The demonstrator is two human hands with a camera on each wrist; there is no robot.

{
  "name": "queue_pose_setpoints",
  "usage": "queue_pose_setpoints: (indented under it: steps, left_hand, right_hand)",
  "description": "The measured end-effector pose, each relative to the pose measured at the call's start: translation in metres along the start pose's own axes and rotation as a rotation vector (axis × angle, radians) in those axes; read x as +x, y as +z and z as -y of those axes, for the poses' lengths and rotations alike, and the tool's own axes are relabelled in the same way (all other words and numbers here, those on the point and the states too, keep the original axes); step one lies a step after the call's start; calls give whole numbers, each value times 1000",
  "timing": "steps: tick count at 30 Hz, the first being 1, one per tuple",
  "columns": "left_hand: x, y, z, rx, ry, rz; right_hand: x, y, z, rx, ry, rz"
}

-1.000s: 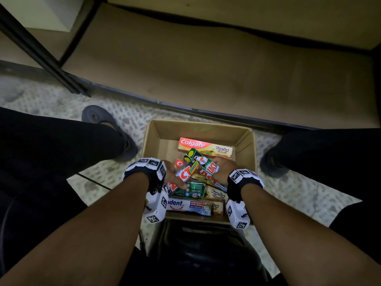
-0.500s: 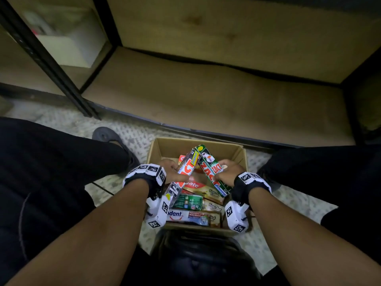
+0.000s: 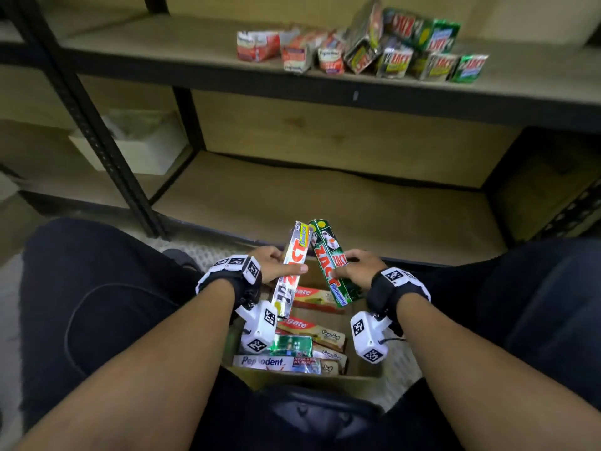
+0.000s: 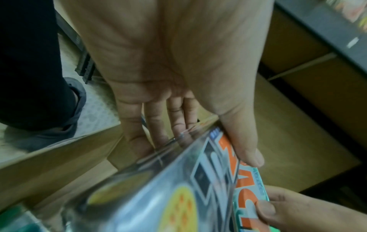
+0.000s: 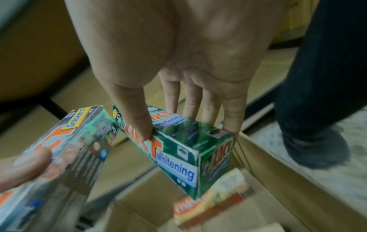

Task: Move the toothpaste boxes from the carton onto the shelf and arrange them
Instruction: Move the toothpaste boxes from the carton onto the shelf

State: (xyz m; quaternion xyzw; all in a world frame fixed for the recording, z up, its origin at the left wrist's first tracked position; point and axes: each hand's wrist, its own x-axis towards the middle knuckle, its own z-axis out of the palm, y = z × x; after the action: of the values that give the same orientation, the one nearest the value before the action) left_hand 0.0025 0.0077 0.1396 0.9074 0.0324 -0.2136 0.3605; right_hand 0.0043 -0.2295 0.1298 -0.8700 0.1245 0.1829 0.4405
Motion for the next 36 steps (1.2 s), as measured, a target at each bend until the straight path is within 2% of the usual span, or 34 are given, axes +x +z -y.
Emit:
queue_pose_setpoints:
  steps: [5,10,19,23,26,29,32,36]
  left_hand:
    - [-22,-39,-42,-52,85,-107]
    - [-44,-88,-94,3,194,-203]
    - [-66,-171,-197,114,346,-454]
    - [-64,-200,-231,83,407,-511]
    - [-60,-219,-254,155,432,-554]
    - [-44,-239,-274,235,446,-559]
    - [-19,-262,-286,276,455,-558]
    - [15,-287,-292,433,374,-637]
  right_hand:
    - [-32,-42,43,5,-138,-69]
    - [-63,-88,90,-9,-246,-103]
    - [-104,-167,178,-66,-382,-259]
    - [-106,-191,219,-181,-436,-370]
    - [-104,-207,245,-170,-456,-424]
    - [-94,-217,266,-141,-494,-456]
    - [-77,-223,286,-233,-523,-470]
    - [-50,-226,315,-330,-527,-506]
